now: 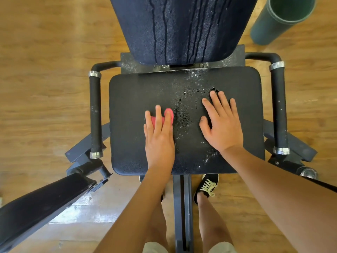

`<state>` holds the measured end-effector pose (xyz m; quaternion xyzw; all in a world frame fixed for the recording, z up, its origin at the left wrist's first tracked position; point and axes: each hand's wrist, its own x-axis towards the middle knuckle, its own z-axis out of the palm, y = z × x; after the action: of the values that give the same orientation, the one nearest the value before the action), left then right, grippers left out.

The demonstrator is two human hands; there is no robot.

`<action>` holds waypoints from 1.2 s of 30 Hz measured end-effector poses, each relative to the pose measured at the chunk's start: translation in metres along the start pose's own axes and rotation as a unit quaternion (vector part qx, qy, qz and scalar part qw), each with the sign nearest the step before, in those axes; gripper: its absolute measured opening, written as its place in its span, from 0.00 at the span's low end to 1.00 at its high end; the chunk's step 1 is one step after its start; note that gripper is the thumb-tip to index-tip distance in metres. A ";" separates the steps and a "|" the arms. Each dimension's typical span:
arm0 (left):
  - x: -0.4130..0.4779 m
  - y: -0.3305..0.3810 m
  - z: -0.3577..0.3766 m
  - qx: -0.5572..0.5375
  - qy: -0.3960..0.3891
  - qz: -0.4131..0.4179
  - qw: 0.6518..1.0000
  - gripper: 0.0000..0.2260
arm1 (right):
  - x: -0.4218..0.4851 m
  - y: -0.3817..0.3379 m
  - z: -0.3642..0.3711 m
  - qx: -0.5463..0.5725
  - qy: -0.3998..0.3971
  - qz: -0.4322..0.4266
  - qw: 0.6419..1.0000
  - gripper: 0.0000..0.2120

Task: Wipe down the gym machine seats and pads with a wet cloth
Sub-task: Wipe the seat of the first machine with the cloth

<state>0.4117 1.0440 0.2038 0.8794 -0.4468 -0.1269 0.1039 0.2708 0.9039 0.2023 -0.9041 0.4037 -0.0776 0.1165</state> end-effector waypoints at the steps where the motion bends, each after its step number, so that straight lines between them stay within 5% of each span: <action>1: 0.017 0.004 0.000 -0.013 0.001 -0.005 1.000 0.22 | 0.000 0.000 0.000 0.001 0.000 0.000 1.000 0.23; 9: 0.115 0.033 -0.003 -0.019 0.023 -0.012 0.999 0.21 | 0.000 0.001 0.002 -0.003 0.003 -0.002 1.000 0.24; 36: 0.082 0.006 -0.005 0.046 0.008 0.092 0.995 0.22 | 0.001 0.001 0.002 -0.003 0.005 -0.002 1.000 0.24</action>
<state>0.4548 0.9745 0.1993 0.8395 -0.5303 -0.0885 0.0781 0.2711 0.9025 0.2004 -0.9049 0.4027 -0.0812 0.1117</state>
